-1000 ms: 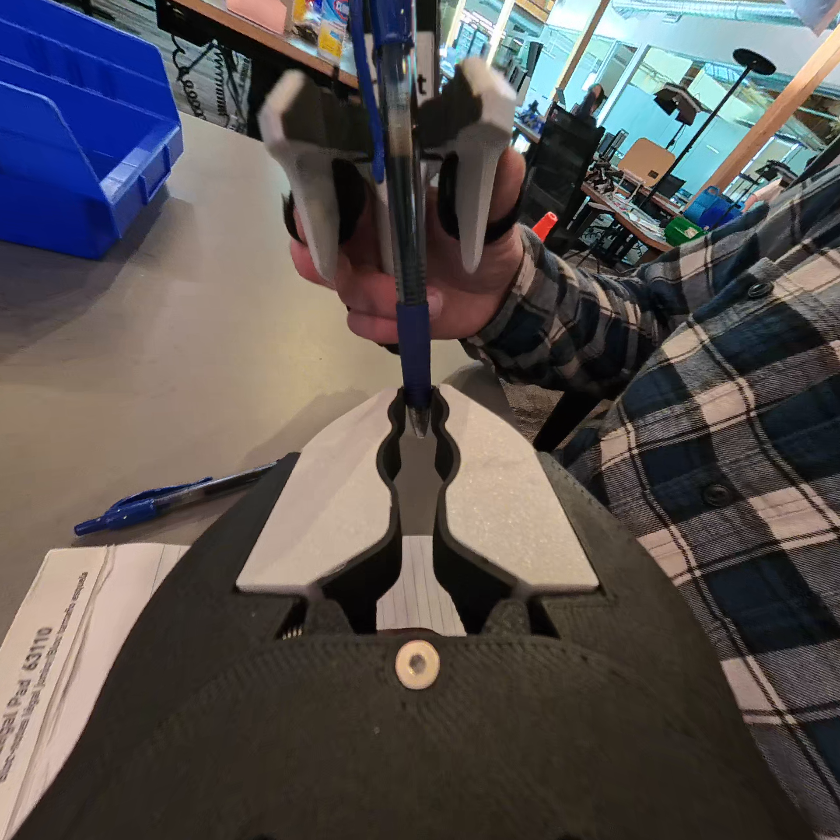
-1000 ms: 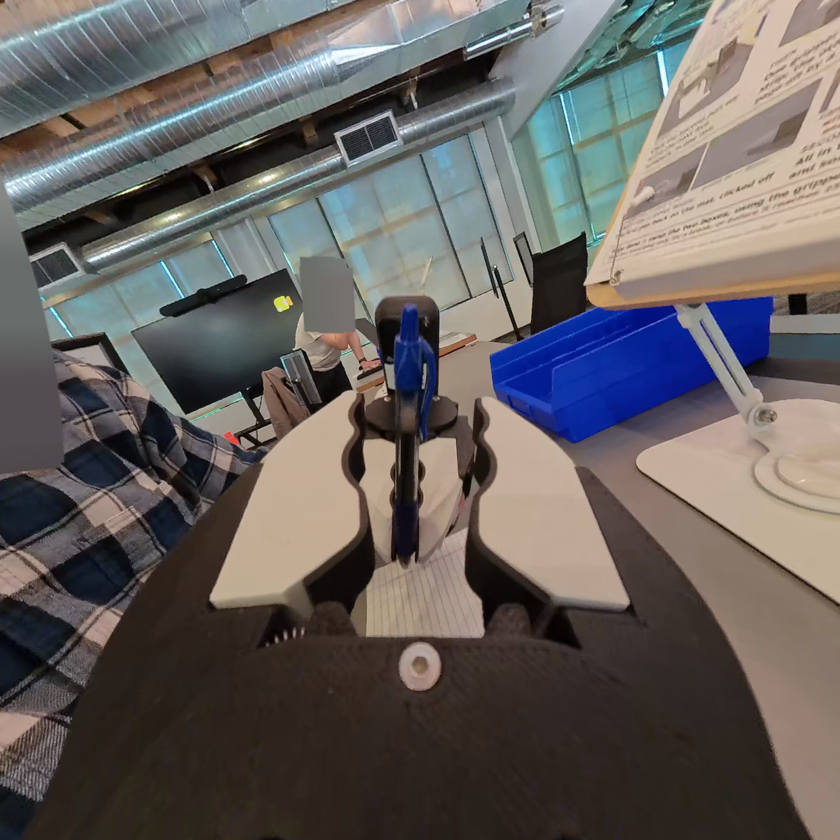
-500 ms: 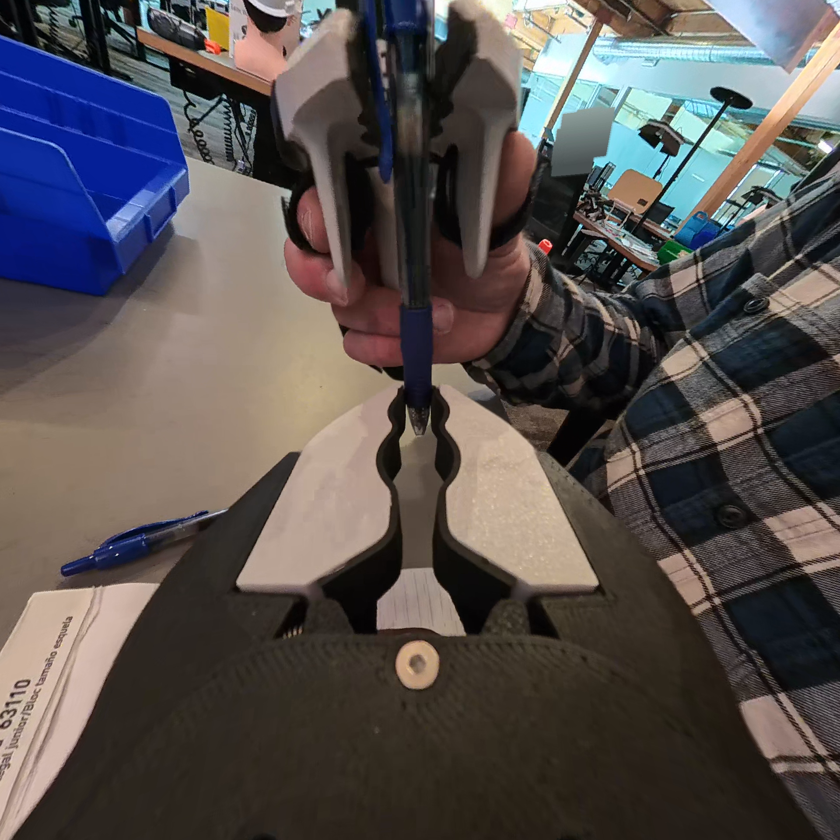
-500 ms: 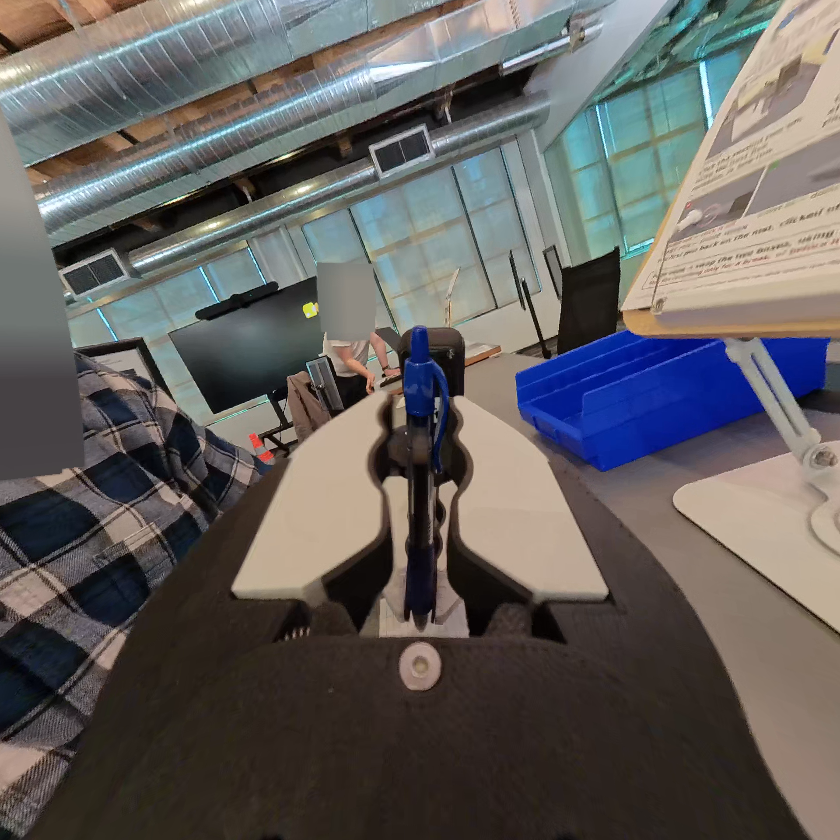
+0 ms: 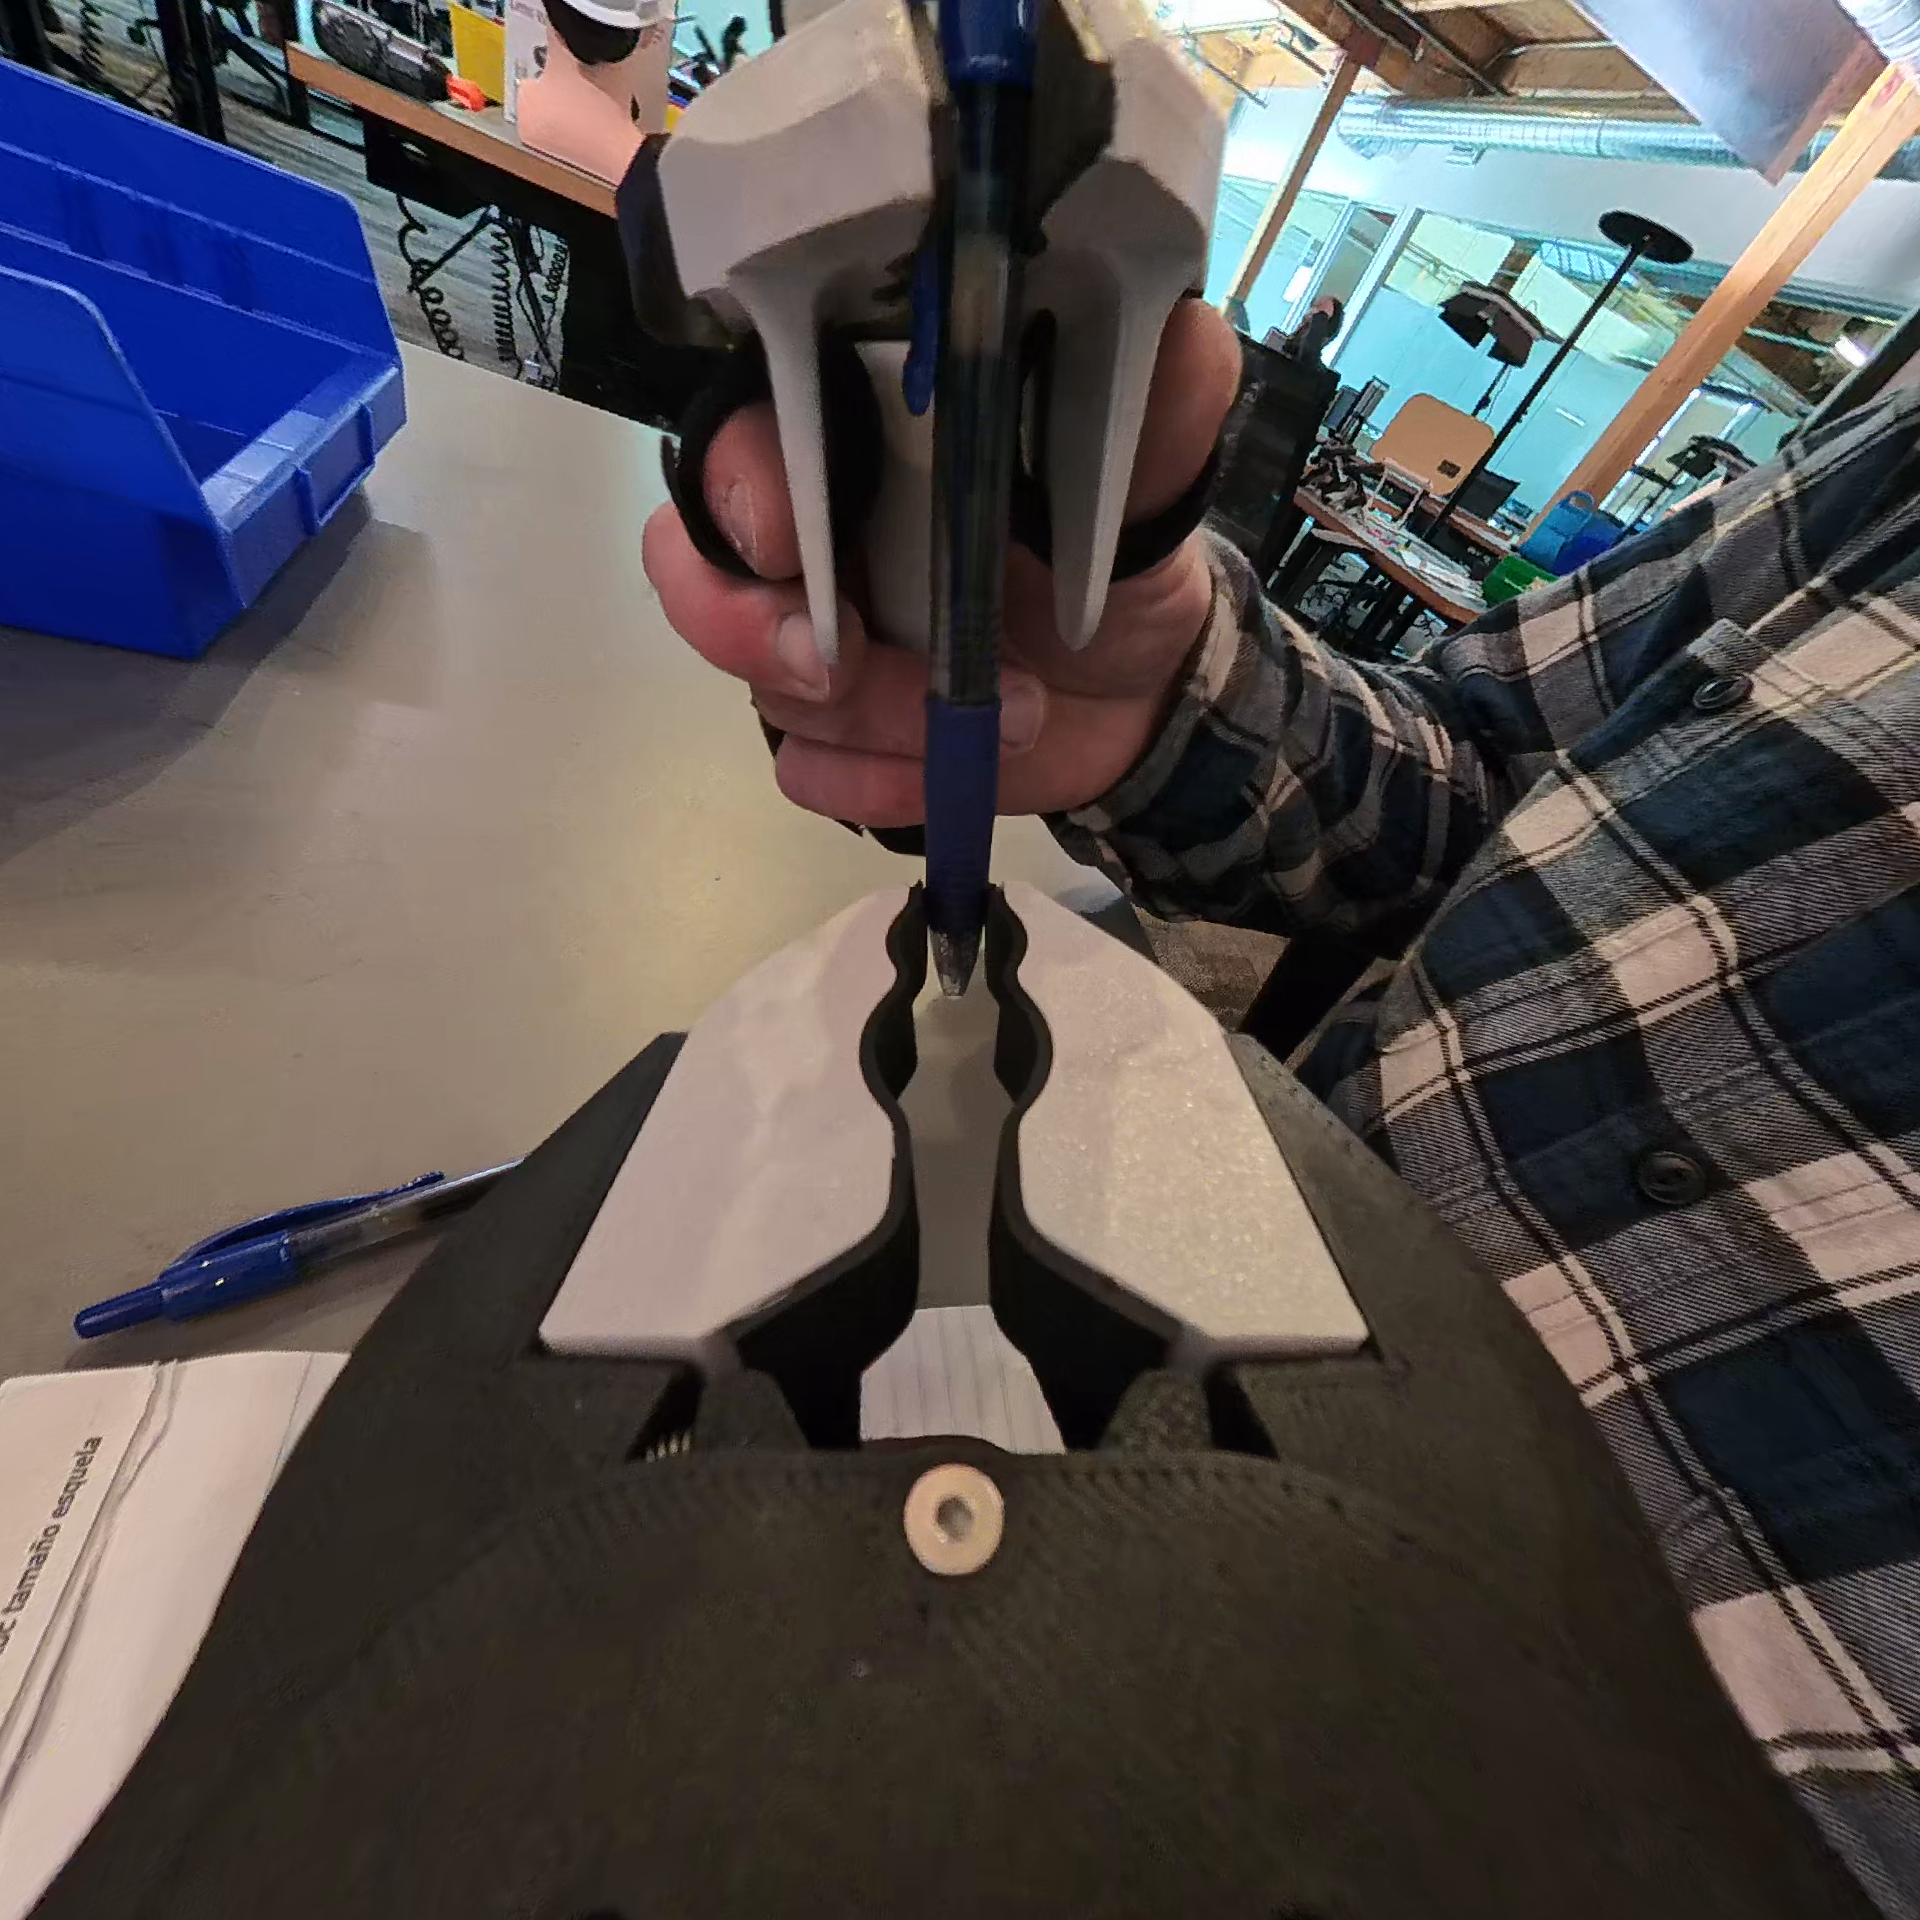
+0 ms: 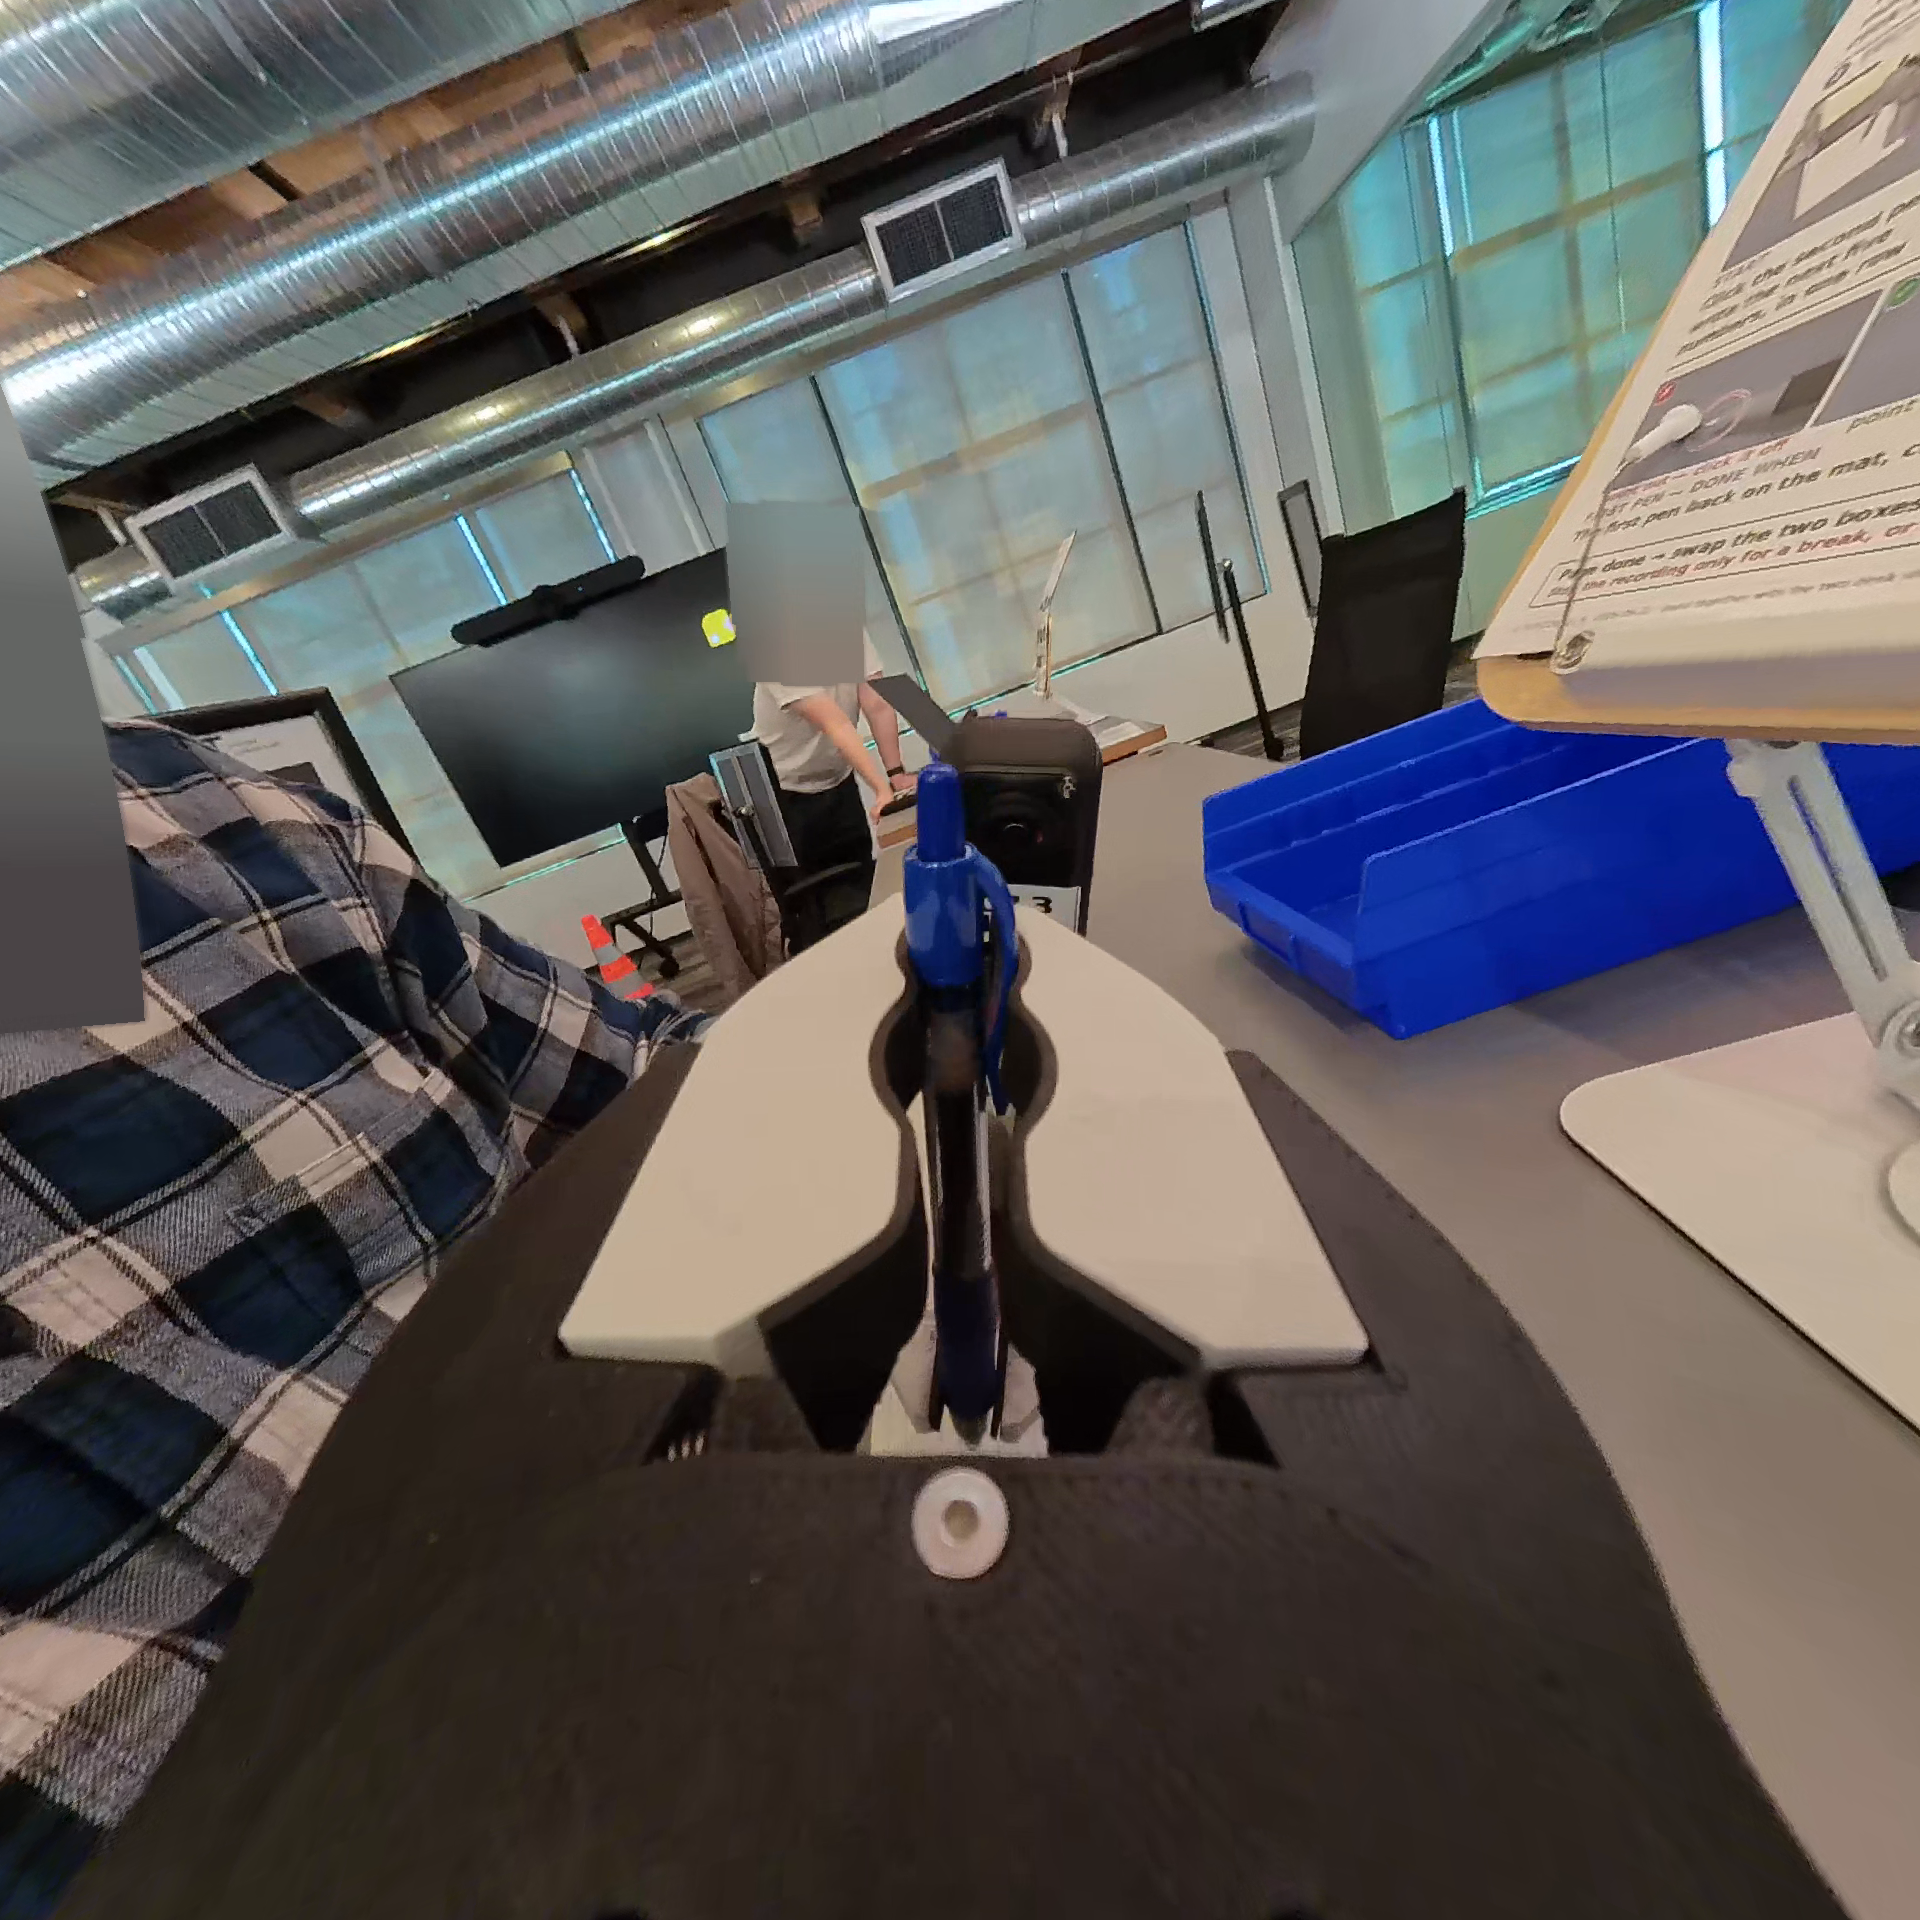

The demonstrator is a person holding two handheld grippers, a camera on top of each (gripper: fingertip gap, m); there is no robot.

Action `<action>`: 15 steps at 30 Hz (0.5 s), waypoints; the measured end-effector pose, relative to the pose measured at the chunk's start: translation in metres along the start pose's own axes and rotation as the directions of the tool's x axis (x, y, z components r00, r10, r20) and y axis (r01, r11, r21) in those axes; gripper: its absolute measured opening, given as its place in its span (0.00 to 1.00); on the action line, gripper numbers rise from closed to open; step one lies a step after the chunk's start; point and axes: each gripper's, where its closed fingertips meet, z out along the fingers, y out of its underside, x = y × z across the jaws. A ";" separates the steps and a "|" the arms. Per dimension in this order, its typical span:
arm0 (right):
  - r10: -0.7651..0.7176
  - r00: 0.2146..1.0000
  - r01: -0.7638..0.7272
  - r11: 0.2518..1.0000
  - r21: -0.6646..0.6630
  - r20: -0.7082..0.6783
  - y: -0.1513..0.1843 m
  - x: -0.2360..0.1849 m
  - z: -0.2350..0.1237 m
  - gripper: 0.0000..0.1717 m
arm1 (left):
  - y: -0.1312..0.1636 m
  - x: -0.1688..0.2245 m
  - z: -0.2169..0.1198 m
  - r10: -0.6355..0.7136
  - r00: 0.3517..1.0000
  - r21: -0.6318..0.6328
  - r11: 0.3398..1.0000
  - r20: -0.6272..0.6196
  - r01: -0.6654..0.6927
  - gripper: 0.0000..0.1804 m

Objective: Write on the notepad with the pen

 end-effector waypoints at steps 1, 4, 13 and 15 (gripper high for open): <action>-0.002 1.000 0.002 1.000 -0.008 -0.001 0.001 0.000 0.001 0.06 | 0.001 0.000 0.001 0.007 1.000 -0.002 1.000 0.001 -0.007 0.06; -0.005 1.000 0.005 1.000 -0.004 -0.015 -0.002 0.002 0.000 0.06 | -0.003 -0.002 -0.002 -0.010 1.000 0.035 0.999 0.006 0.010 0.10; 0.122 0.990 -0.129 0.988 -0.089 -0.076 0.013 0.024 -0.008 0.06 | -0.060 -0.014 -0.050 0.450 0.804 -0.096 0.888 0.389 -0.450 0.46; 0.151 0.986 -0.159 0.980 -0.124 -0.068 0.021 0.024 -0.002 0.06 | -0.073 -0.005 -0.046 0.627 0.669 -0.229 0.775 0.399 -0.589 0.49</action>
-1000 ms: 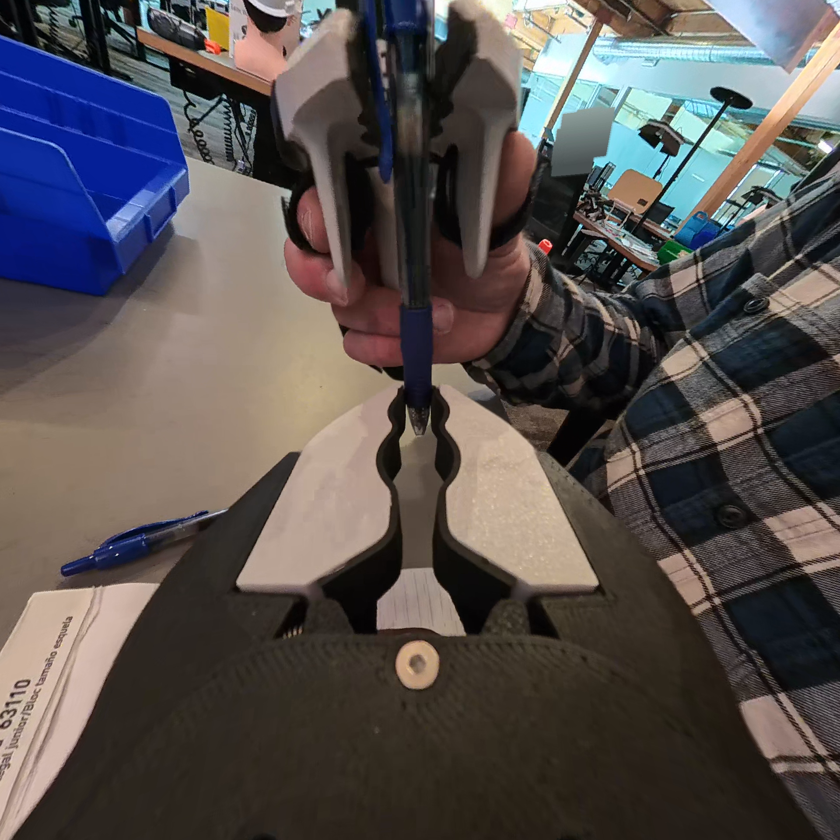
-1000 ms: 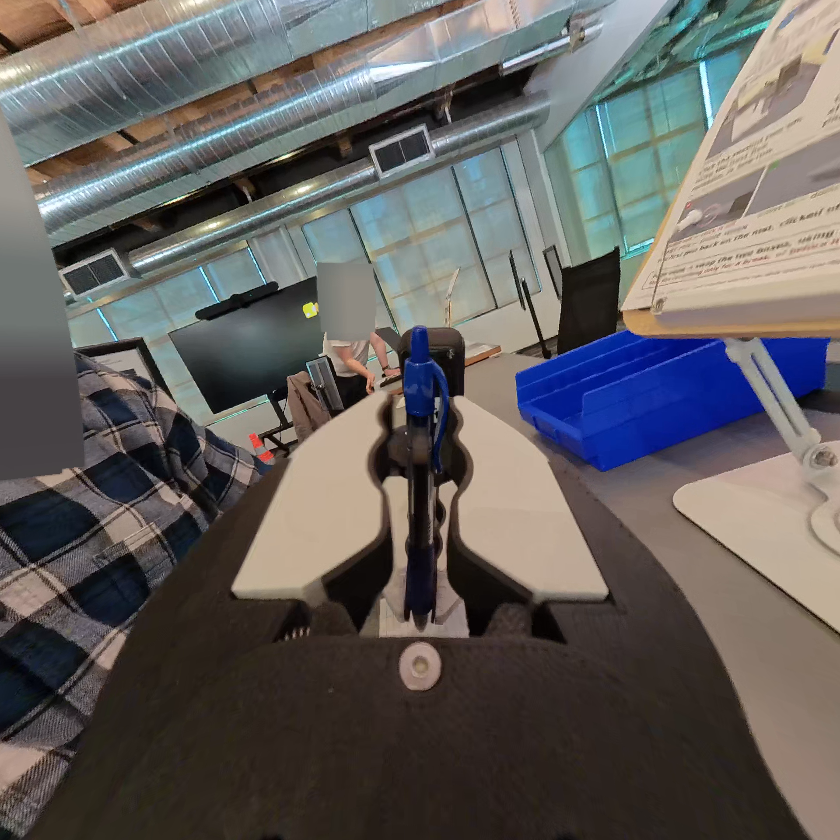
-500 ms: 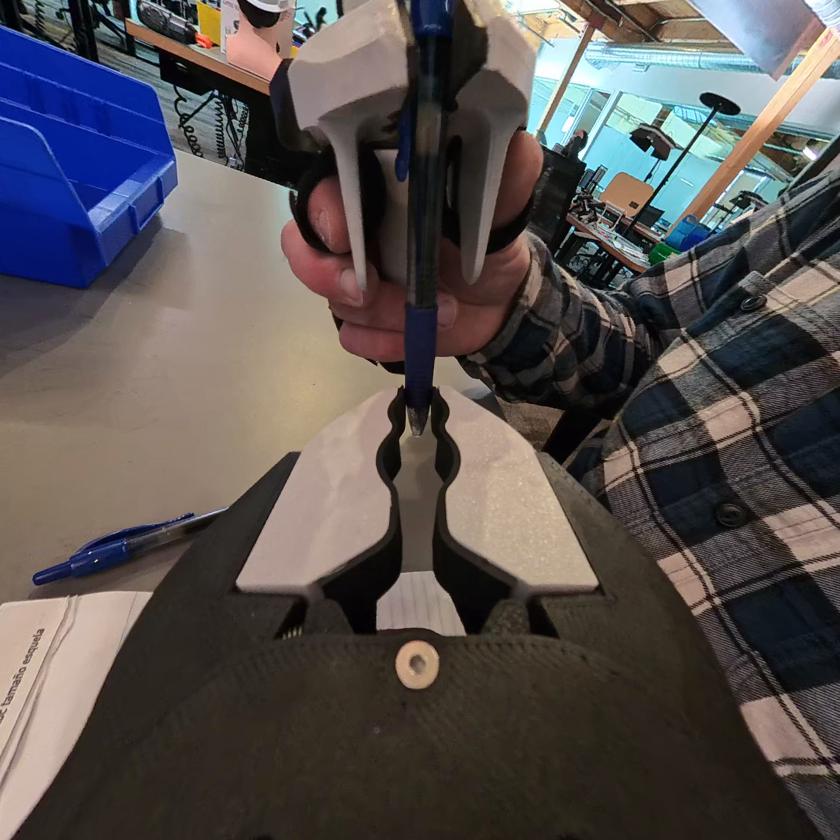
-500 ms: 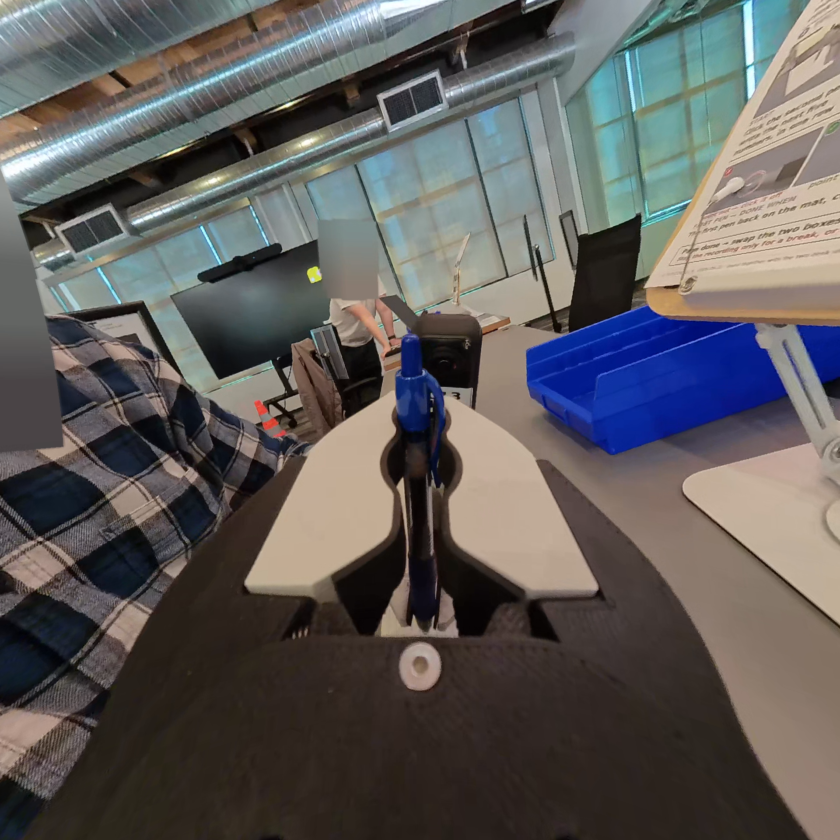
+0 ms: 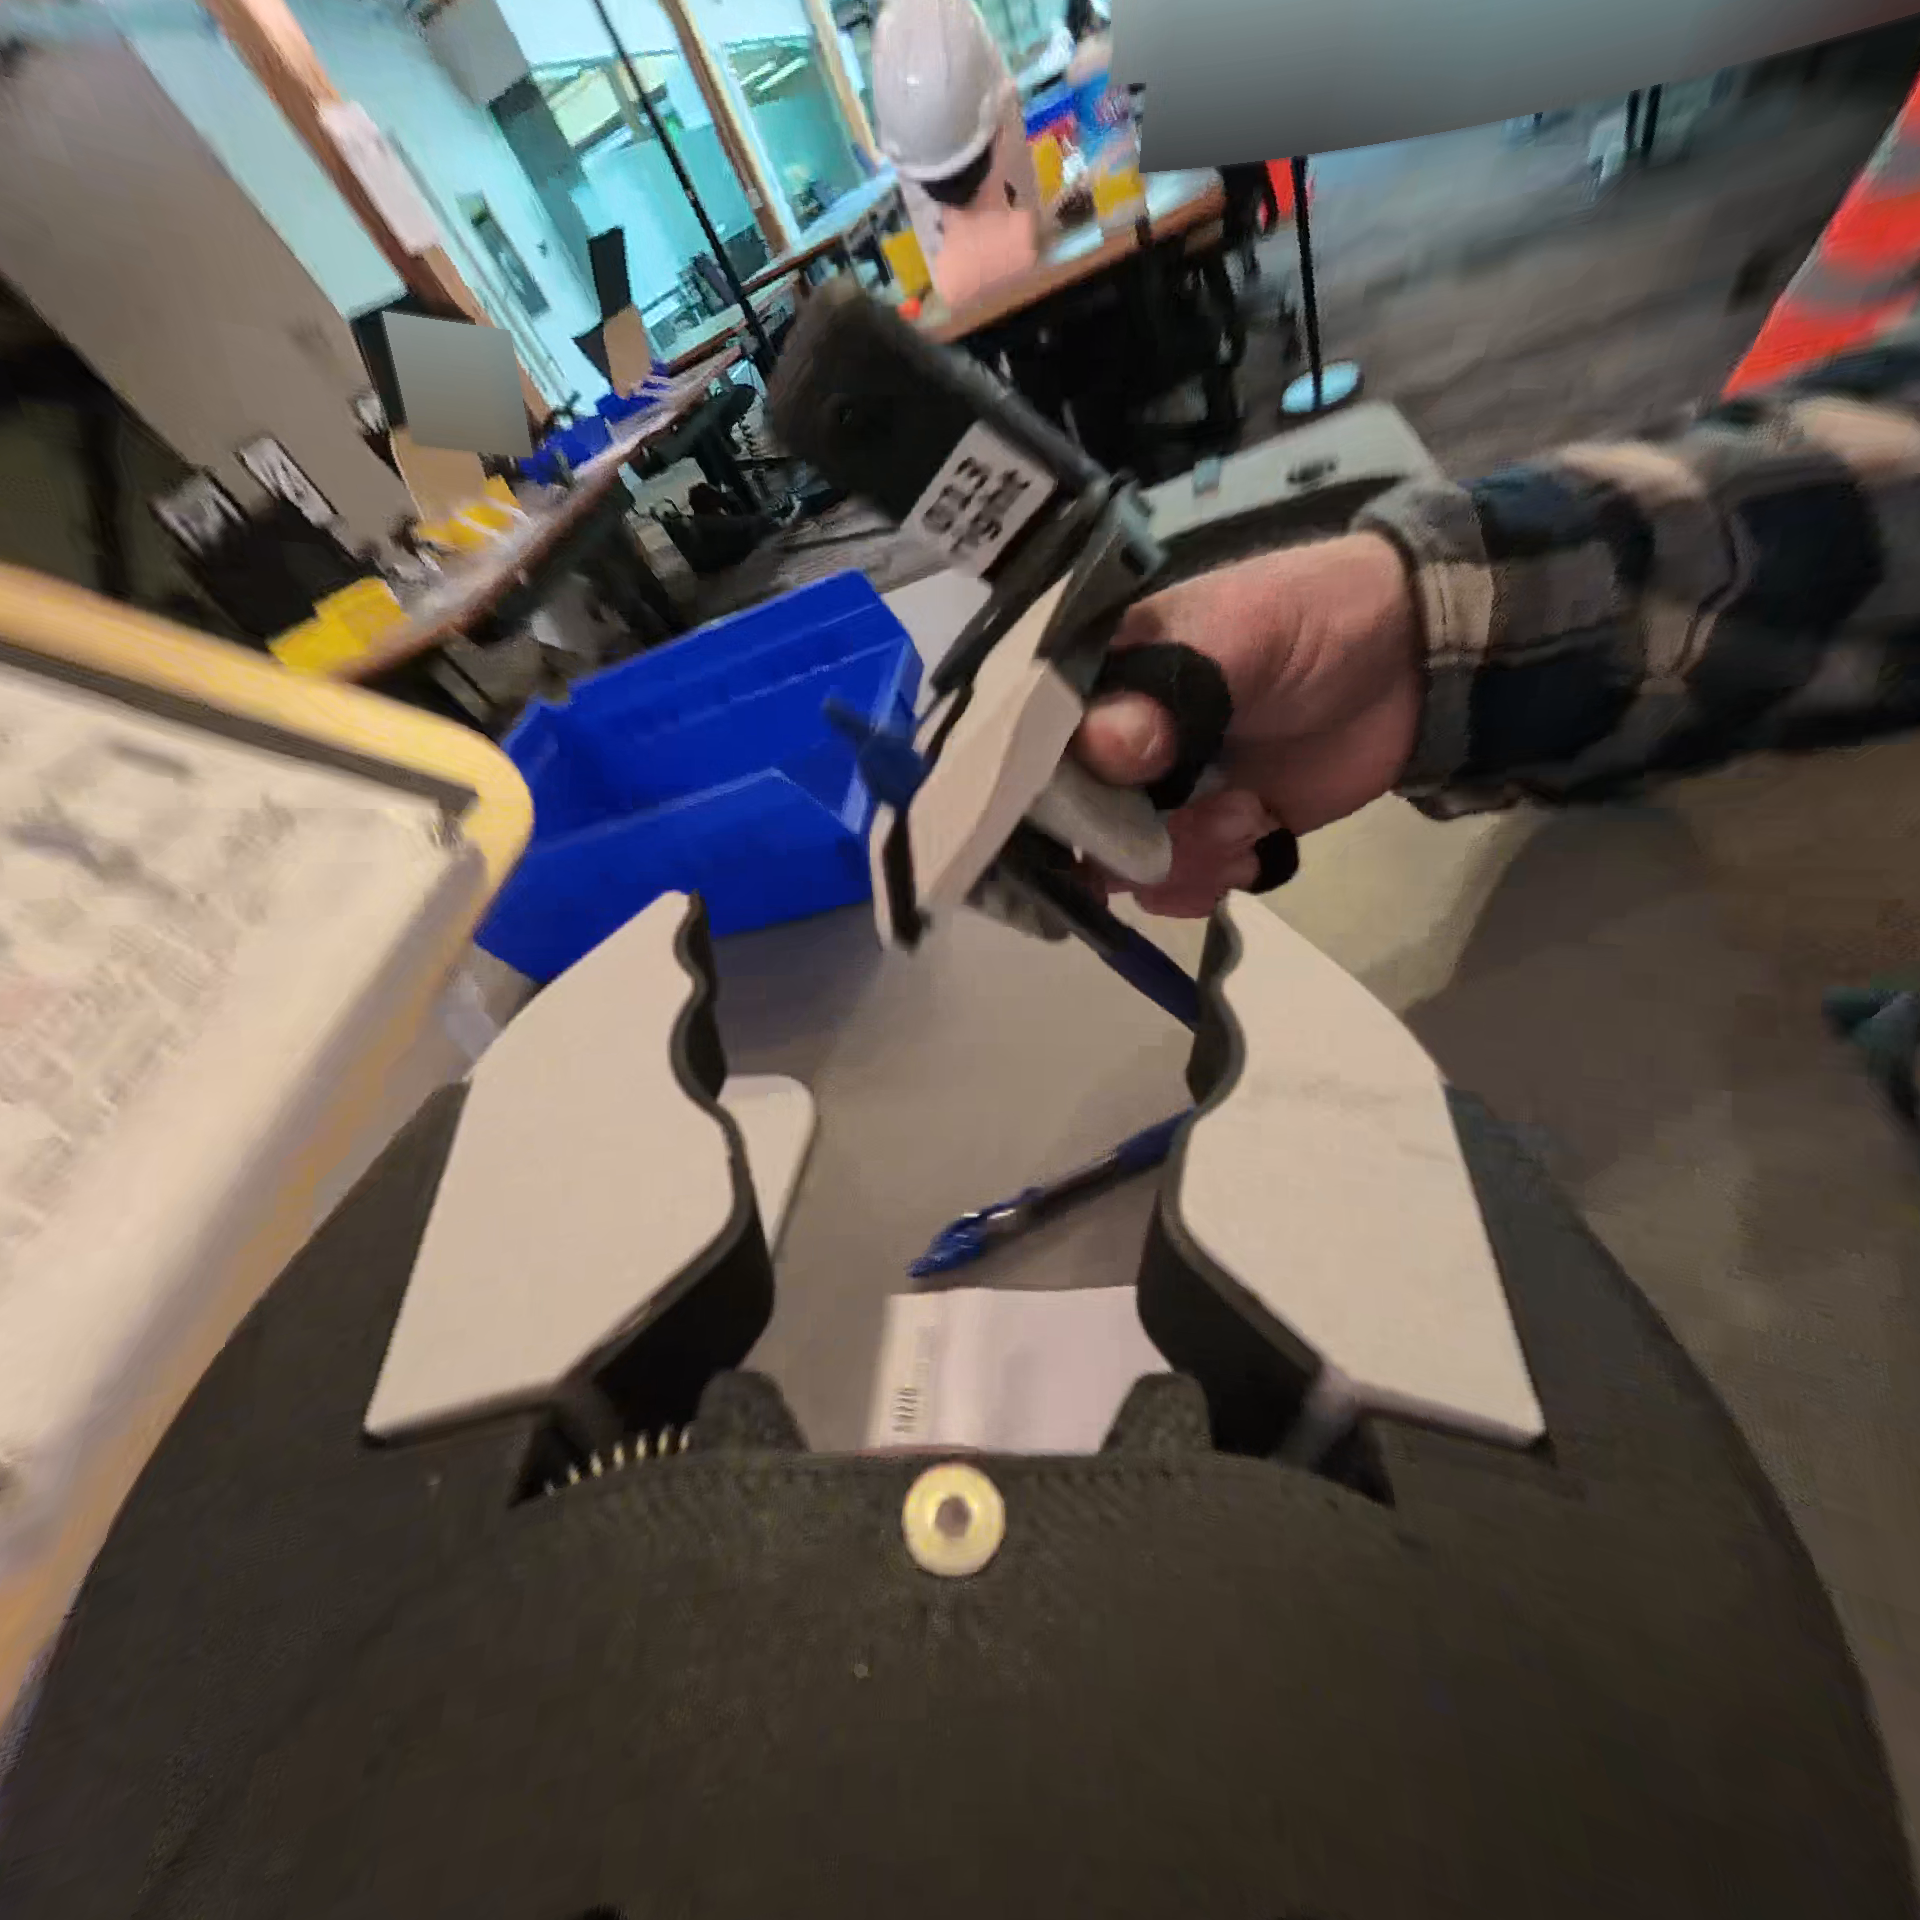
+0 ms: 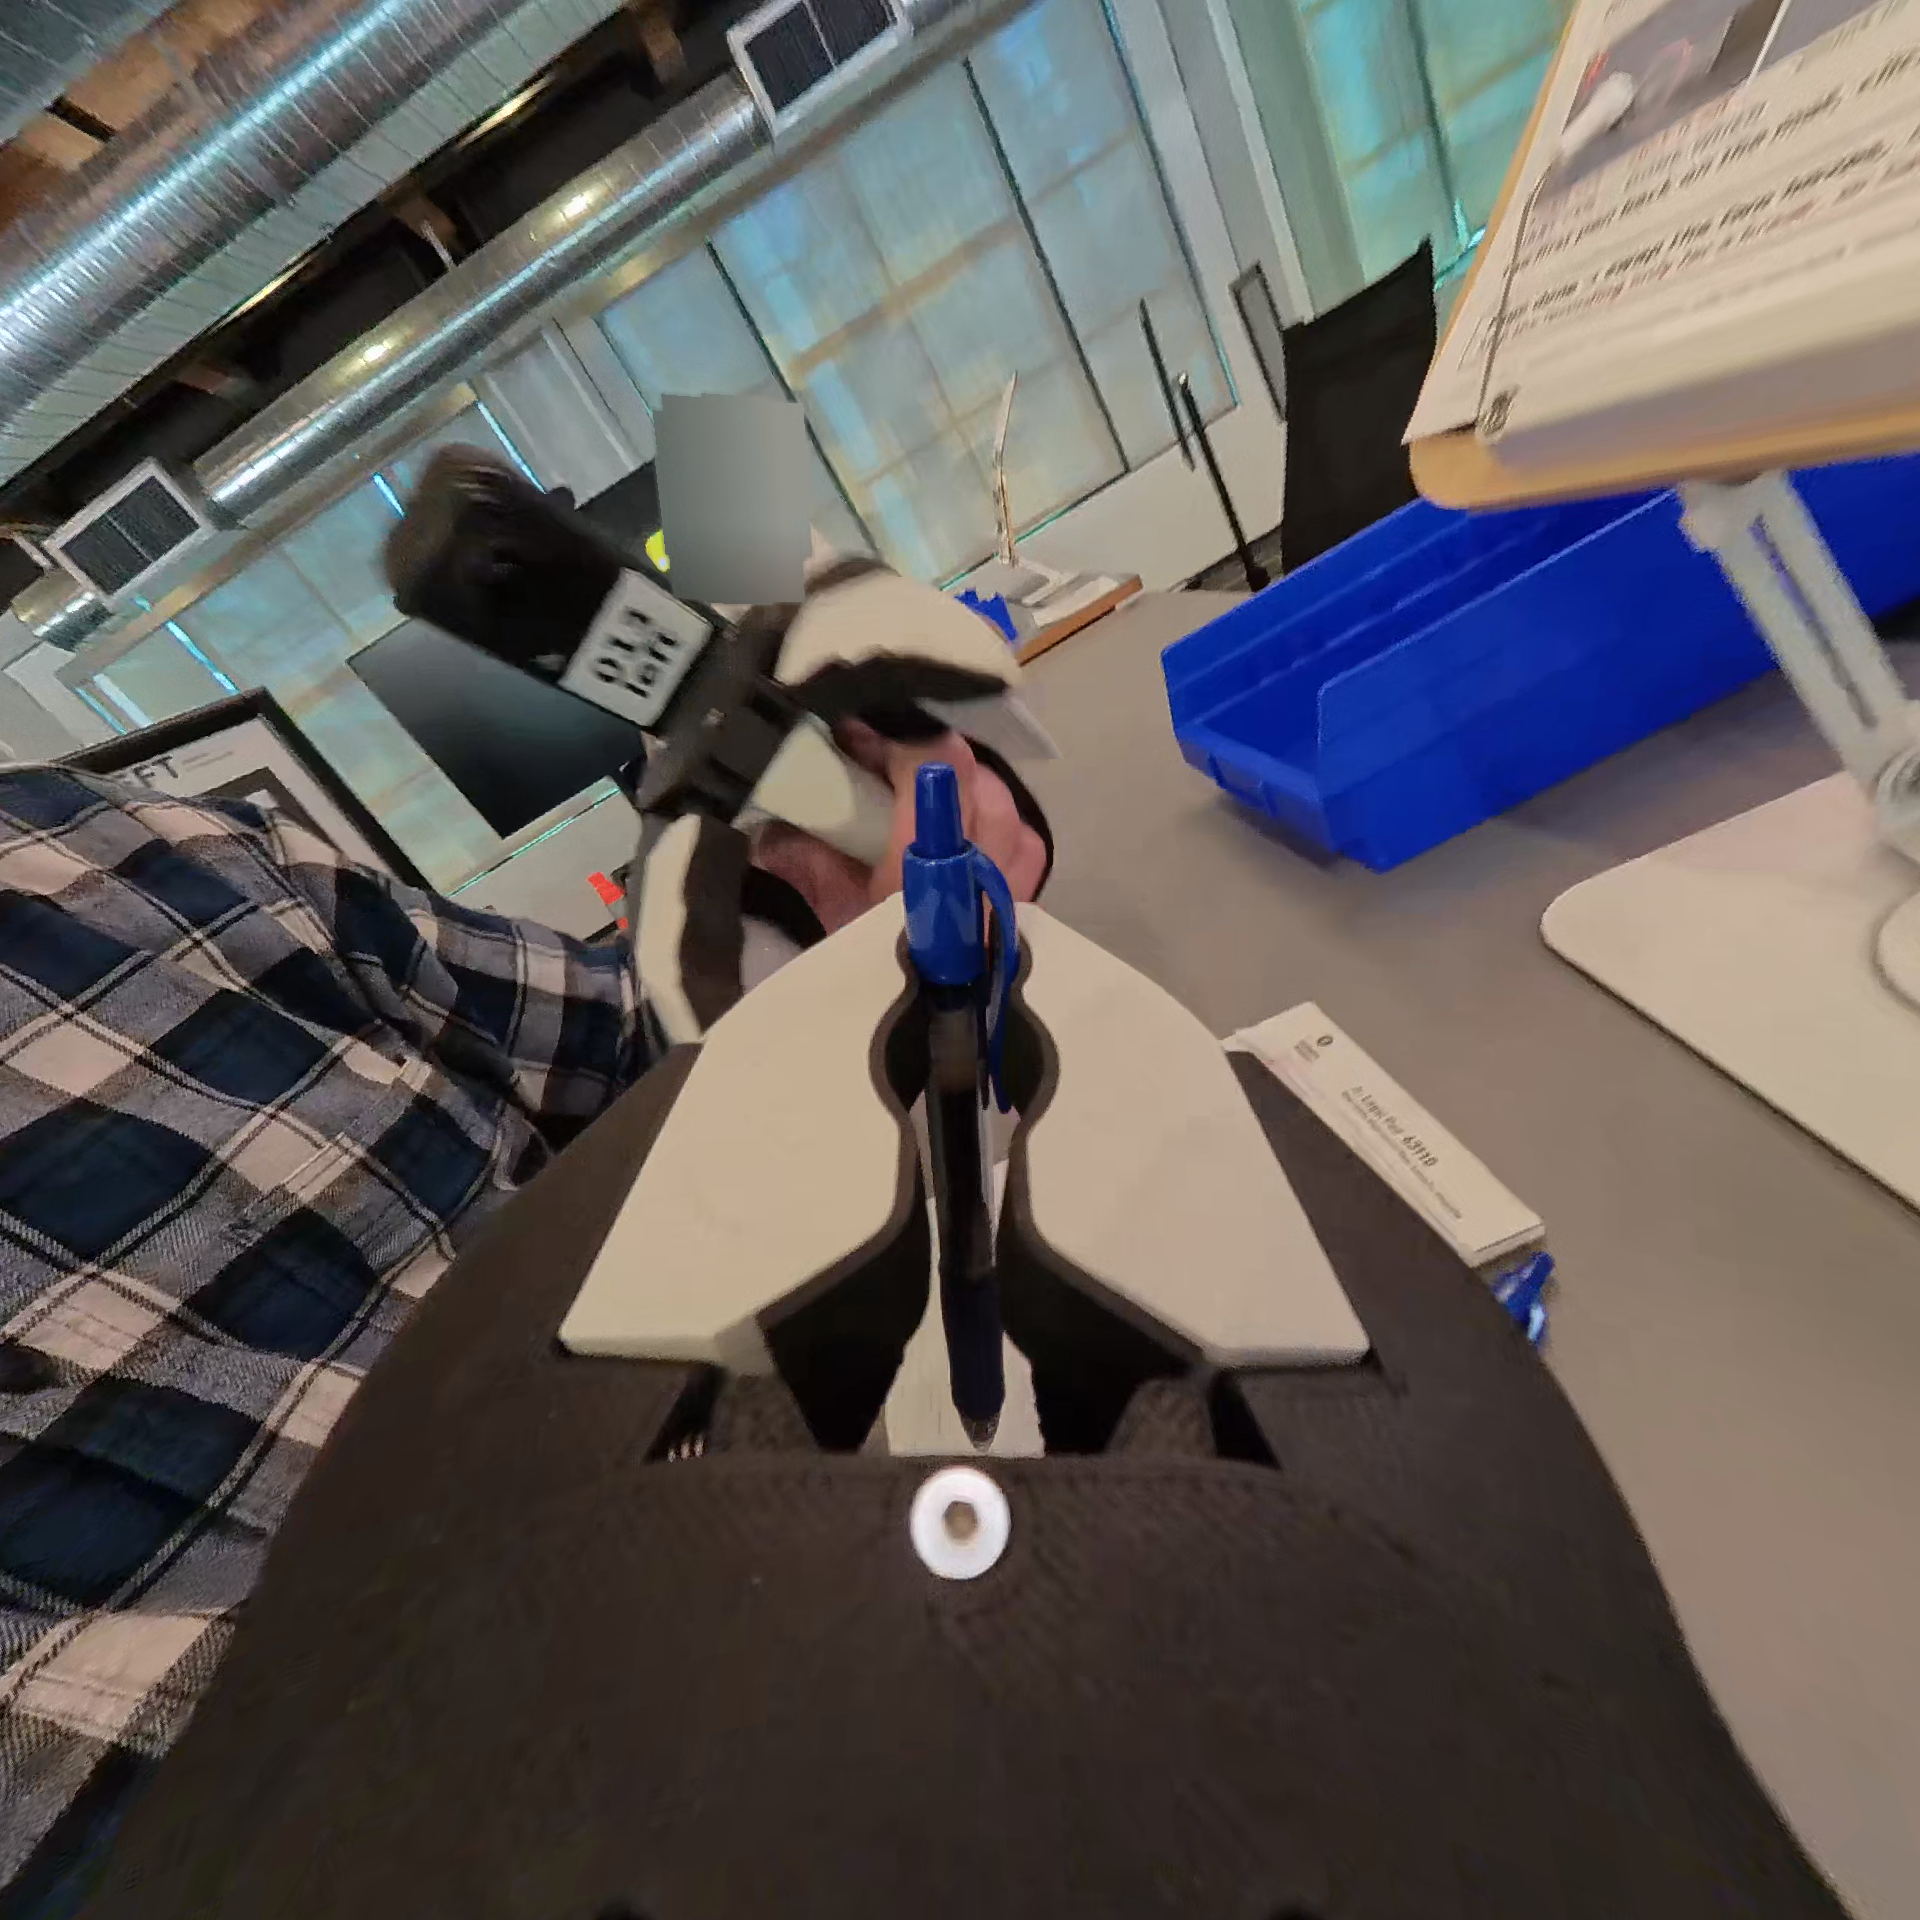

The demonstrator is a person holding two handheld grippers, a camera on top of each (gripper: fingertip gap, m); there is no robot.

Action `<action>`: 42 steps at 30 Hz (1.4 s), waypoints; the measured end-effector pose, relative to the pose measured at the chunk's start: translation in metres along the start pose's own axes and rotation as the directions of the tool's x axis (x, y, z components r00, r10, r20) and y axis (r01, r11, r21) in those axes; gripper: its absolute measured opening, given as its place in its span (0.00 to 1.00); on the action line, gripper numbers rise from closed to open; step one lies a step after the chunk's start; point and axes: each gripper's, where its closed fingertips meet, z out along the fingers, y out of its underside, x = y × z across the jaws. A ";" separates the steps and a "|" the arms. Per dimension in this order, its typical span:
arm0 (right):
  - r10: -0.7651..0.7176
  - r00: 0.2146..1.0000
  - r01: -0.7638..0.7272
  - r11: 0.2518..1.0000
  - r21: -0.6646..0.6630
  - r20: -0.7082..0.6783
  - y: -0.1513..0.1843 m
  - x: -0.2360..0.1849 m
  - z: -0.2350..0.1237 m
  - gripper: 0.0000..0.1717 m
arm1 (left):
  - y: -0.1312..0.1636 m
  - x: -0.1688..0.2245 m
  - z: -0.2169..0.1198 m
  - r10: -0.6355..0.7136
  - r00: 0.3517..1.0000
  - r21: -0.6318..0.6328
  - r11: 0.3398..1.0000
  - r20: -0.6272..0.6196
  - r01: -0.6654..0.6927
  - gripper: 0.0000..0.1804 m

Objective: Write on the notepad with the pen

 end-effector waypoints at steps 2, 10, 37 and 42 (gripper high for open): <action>0.023 1.000 -0.023 0.999 -0.033 0.017 0.007 -0.002 0.007 0.06 | -0.008 0.006 0.006 0.177 0.984 -0.064 0.982 -0.006 -0.177 0.50; 0.085 0.994 -0.080 0.994 -0.078 0.068 0.017 -0.009 0.019 0.06 | 0.010 0.018 0.022 0.317 0.938 -0.177 0.924 -0.137 -0.338 0.50; 0.053 0.998 -0.052 0.998 -0.036 0.020 0.009 0.001 0.000 0.06 | 0.131 0.021 -0.042 0.194 0.951 -0.459 0.840 -0.242 -0.289 0.51; 0.033 0.999 -0.033 0.999 -0.021 0.013 0.006 -0.004 -0.001 0.06 | 0.176 0.041 -0.047 0.079 0.948 -0.566 0.786 -0.307 -0.249 0.55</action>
